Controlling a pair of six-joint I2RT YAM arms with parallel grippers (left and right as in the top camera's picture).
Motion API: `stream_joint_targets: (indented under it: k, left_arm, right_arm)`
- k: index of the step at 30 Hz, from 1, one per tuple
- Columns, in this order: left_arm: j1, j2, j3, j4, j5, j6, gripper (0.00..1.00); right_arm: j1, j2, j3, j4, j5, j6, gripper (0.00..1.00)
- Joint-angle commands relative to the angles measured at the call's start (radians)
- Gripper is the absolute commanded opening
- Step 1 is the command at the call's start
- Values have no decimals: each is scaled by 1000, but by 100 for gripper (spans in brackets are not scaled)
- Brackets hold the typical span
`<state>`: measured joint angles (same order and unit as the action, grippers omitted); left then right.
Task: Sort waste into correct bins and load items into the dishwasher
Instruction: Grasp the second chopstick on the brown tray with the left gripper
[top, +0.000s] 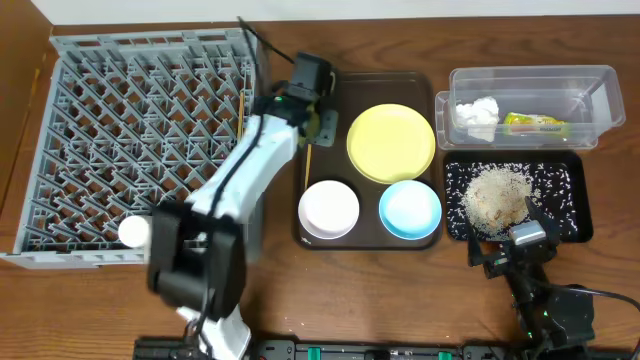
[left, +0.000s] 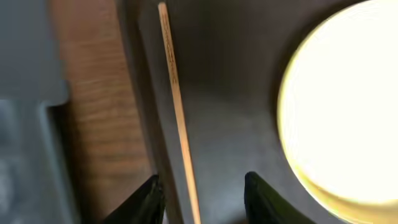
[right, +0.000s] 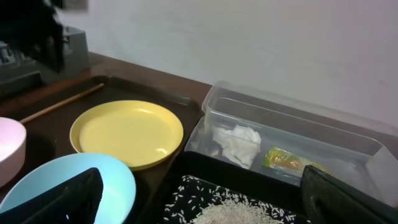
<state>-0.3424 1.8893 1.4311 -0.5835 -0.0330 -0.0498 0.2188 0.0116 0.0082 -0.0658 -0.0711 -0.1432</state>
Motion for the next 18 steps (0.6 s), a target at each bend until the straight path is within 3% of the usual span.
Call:
stream_joint_targets:
  k: [1, 9, 15, 18]
  left_arm:
    - [10, 90, -10, 31, -73, -9, 42]
    - [11, 191, -10, 43, -51, -34, 34]
    - [11, 204, -10, 28, 0, -39, 11]
    - [11, 203, -10, 3, 2, -39, 8]
  right_arm:
    - [9, -6, -3, -2, 0, -11, 99]
    - [9, -7, -3, -2, 0, -11, 99]
    - [9, -6, -3, -2, 0, -11, 99]
    - [9, -6, -3, -2, 0, -11, 99]
